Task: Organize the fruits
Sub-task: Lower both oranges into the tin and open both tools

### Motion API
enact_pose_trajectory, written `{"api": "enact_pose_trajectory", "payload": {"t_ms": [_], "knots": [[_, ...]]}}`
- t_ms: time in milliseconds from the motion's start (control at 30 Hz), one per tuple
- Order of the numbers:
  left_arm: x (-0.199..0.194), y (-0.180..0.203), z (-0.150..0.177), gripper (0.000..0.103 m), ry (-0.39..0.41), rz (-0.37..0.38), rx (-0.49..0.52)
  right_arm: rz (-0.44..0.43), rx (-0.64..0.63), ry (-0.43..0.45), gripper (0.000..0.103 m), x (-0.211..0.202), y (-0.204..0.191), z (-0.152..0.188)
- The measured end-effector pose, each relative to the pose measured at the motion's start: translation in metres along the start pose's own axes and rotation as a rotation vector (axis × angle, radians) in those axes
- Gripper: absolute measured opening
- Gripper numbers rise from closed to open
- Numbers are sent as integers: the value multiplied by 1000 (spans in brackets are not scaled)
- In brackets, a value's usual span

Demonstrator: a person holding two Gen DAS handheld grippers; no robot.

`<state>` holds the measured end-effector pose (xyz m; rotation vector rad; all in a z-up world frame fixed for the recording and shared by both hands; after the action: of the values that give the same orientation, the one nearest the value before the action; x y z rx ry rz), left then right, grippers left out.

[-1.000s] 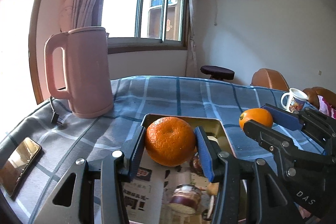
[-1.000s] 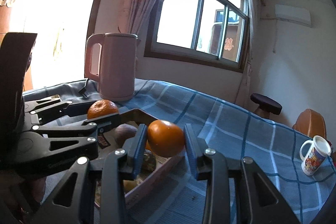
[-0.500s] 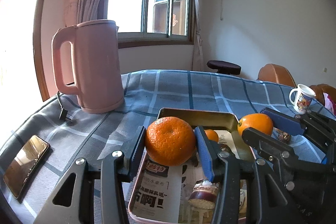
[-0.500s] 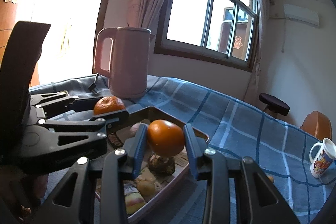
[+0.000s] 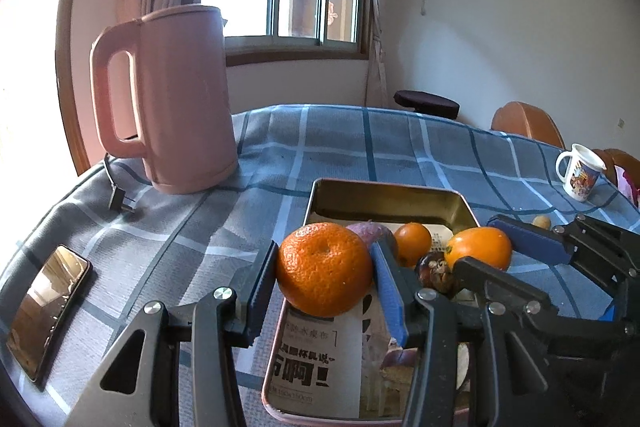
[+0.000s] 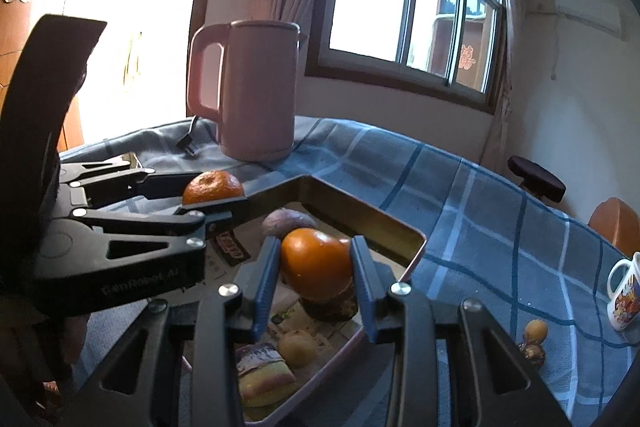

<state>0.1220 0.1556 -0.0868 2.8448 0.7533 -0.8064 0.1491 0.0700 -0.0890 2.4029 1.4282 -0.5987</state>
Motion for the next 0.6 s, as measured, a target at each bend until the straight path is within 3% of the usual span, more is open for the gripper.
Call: {"api": "enact_pose_trajectory", "payload": {"t_ms": [433, 533, 600], "knots": [[3, 1, 4, 51, -19, -5, 29, -42, -8, -126, 41, 21, -8, 15], [-4, 2, 1, 61, 7, -8, 25, -38, -5, -99, 56, 15, -8, 13], [-11, 4, -3, 68, 32, -4, 17, -26, -1, -81, 56, 8, -3, 12]]}}
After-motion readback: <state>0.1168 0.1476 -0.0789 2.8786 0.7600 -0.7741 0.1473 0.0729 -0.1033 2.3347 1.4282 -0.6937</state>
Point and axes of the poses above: each gripper's, at about its wrist camera, not at the fingertips, and x roughly the way its jaws point, y to its right, z to its underside, the point moved 9 cm from there along x, roughly the way its jaws point, and after that the axes turned 10 degrees about -z, right-handed, at the moved point
